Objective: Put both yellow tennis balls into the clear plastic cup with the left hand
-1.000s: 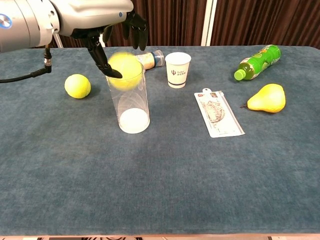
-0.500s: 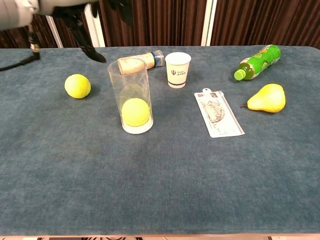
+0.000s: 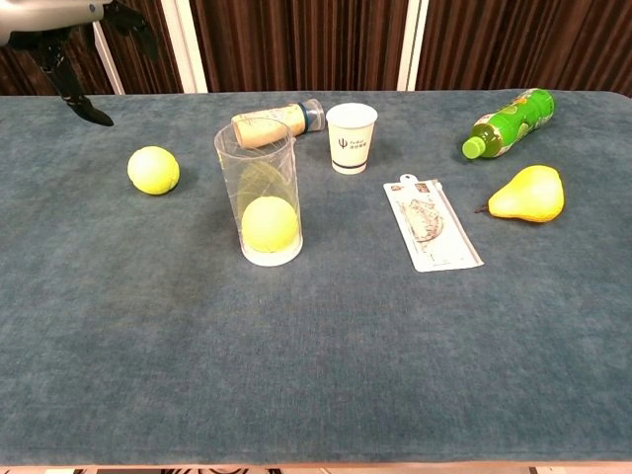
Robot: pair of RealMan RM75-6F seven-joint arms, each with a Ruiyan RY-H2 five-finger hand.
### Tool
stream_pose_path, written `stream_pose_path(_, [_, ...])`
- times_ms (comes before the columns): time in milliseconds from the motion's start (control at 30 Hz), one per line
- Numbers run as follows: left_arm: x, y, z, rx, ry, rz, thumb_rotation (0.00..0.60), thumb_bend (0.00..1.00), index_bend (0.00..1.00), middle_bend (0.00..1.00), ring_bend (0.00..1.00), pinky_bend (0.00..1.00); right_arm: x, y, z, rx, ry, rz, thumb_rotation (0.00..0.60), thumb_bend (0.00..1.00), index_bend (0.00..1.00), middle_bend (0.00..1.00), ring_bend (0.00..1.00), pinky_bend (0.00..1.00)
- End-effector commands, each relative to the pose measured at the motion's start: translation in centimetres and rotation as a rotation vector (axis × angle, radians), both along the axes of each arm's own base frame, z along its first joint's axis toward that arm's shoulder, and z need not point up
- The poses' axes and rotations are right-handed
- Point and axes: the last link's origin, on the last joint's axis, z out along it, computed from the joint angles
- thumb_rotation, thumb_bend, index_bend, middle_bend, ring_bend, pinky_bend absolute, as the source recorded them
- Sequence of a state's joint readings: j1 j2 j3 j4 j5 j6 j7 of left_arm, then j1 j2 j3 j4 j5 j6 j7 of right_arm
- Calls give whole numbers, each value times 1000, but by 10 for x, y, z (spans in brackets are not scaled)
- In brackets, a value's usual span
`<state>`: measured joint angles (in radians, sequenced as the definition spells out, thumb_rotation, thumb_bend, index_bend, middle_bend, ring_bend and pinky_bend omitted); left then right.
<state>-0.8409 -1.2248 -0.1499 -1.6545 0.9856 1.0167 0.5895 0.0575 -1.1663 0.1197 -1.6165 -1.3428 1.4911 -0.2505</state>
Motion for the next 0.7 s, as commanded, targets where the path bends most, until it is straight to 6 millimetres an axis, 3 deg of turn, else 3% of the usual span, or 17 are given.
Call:
stream_pose_path(33, [-11,13,-15,-30,3,30,600,55,277,203,130,310,-1,-1,-1,3,6,-4,600,340,143,75,113,96])
stream_pose_path(300, [-25,36,-47,-69,3,110,600,55,274,195,129,305,-5,-3,-4,9,20,-21,600,339,143,75,113,94])
stream_pose_path(700, [-51,51,-81,-70,42,164,600,65,273,208,129,295,-4,-2,-6,11,25,-22,600,339,143,75,113,87])
